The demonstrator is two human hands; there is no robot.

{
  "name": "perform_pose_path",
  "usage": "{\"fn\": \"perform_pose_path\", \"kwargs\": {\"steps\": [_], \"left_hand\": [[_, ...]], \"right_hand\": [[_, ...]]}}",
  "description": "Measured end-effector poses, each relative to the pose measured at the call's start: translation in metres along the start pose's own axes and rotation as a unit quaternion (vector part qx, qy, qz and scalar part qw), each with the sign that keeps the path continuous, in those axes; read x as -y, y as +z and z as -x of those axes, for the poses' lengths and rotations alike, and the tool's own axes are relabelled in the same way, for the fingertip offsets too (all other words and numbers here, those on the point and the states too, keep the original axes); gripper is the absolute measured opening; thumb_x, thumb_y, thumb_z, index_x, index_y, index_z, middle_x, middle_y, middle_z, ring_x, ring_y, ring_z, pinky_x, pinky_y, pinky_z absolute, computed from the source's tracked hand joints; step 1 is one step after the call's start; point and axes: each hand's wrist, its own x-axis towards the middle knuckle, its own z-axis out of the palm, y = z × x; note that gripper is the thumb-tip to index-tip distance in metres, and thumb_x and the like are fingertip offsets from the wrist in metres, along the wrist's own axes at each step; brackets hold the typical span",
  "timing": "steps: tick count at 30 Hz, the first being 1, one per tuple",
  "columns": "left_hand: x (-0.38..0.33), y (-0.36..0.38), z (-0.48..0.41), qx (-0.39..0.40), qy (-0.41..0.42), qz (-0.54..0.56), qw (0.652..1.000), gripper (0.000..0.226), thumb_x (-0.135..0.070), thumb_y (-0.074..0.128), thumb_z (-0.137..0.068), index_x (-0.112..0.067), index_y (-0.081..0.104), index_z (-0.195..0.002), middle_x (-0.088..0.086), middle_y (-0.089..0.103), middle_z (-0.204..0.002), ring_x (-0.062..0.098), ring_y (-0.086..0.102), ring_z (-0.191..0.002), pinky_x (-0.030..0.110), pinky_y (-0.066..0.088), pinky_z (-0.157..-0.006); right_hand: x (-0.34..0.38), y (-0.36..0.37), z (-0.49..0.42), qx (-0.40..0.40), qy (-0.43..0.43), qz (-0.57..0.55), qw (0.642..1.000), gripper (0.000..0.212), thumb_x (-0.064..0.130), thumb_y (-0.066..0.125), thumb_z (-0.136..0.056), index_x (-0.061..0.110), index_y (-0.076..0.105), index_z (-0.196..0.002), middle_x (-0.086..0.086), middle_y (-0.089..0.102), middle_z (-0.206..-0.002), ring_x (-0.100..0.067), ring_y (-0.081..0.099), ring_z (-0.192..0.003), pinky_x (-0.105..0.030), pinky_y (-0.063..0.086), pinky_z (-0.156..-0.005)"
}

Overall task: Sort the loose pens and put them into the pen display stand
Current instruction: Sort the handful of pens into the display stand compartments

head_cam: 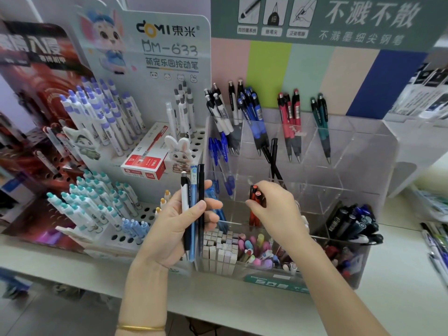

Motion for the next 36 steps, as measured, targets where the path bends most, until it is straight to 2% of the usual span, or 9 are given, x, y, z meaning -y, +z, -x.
{"fn": "perform_pose_path", "kwargs": {"steps": [7,12,14,17,20,23,25,31,36], "left_hand": [[0.001,-0.002,-0.001,0.020,0.010,0.008,1.000,0.067,-0.036,0.082,-0.070,-0.016,0.057,-0.128,0.013,0.068,-0.091,0.008,0.049,-0.052,0.018,0.042,-0.047],[-0.001,-0.007,0.003,0.001,0.015,0.013,1.000,0.038,-0.022,0.057,-0.089,-0.007,0.057,-0.124,0.008,0.064,-0.084,0.008,0.047,-0.053,0.018,0.040,-0.047],[0.000,-0.009,0.003,0.017,0.017,-0.003,1.000,0.043,-0.029,0.070,-0.083,-0.006,0.061,-0.119,0.008,0.065,-0.086,0.008,0.049,-0.056,0.018,0.042,-0.050],[0.004,-0.008,0.002,0.031,0.008,-0.020,0.999,0.059,-0.038,0.083,-0.069,-0.008,0.064,-0.116,0.009,0.066,-0.087,0.008,0.048,-0.057,0.018,0.041,-0.050],[0.005,-0.004,0.001,0.066,-0.013,-0.023,0.997,0.048,-0.038,0.083,-0.070,-0.013,0.070,-0.108,0.009,0.066,-0.085,0.008,0.048,-0.054,0.017,0.040,-0.049],[0.005,-0.002,0.002,0.102,-0.029,-0.035,0.994,0.037,-0.037,0.080,-0.073,-0.015,0.070,-0.102,0.010,0.065,-0.084,0.008,0.047,-0.054,0.017,0.039,-0.048],[0.004,-0.002,0.003,0.105,-0.034,-0.048,0.993,0.039,-0.034,0.078,-0.077,-0.013,0.069,-0.108,0.010,0.064,-0.083,0.009,0.045,-0.054,0.017,0.038,-0.048],[0.000,-0.007,0.006,-0.020,-0.039,-0.140,0.989,0.024,-0.006,0.054,-0.095,-0.005,0.060,-0.118,0.004,0.057,-0.073,0.006,0.036,-0.049,0.016,0.028,-0.043],[-0.003,-0.008,0.006,-0.099,-0.015,-0.133,0.986,0.023,-0.003,0.043,-0.099,-0.007,0.060,-0.114,0.001,0.054,-0.067,0.006,0.035,-0.047,0.016,0.030,-0.041]], "right_hand": [[0.008,0.022,-0.006,0.062,0.044,0.084,0.994,0.025,0.033,0.058,-0.092,0.017,0.041,-0.084,0.001,0.050,-0.080,-0.021,0.050,-0.074,-0.030,0.037,-0.061],[0.005,0.024,0.000,0.050,0.064,0.031,0.996,0.023,0.028,0.062,-0.091,0.013,0.055,-0.107,-0.003,0.062,-0.097,-0.020,0.059,-0.088,-0.031,0.050,-0.075],[0.006,0.020,0.004,-0.006,0.043,0.021,0.999,0.023,0.023,0.060,-0.092,0.012,0.058,-0.113,-0.001,0.064,-0.102,-0.017,0.060,-0.094,-0.028,0.050,-0.081],[0.022,0.006,0.007,-0.090,-0.022,-0.106,0.990,0.012,0.018,0.059,-0.093,0.017,0.065,-0.103,0.006,0.066,-0.093,-0.010,0.062,-0.087,-0.023,0.050,-0.078],[0.045,-0.004,0.001,-0.017,-0.030,-0.282,0.959,0.009,0.021,0.063,-0.090,0.025,0.067,-0.097,0.009,0.068,-0.091,-0.006,0.064,-0.082,-0.023,0.052,-0.072],[0.056,-0.006,-0.007,0.071,-0.002,-0.321,0.945,0.008,0.022,0.071,-0.083,0.021,0.069,-0.091,0.004,0.070,-0.086,-0.008,0.066,-0.079,-0.030,0.056,-0.074],[0.057,-0.008,-0.012,0.073,0.005,-0.347,0.935,0.008,0.018,0.072,-0.082,0.016,0.070,-0.090,0.002,0.070,-0.083,-0.007,0.066,-0.076,-0.027,0.057,-0.073],[0.054,-0.024,-0.019,-0.203,0.023,-0.482,0.852,0.008,0.015,0.058,-0.093,0.022,0.062,-0.091,0.001,0.062,-0.082,-0.011,0.057,-0.070,-0.023,0.051,-0.059],[0.046,-0.012,-0.009,-0.287,-0.031,-0.374,0.881,0.015,0.016,0.053,-0.097,0.030,0.055,-0.097,0.003,0.058,-0.084,-0.014,0.057,-0.071,-0.027,0.052,-0.061]]}}
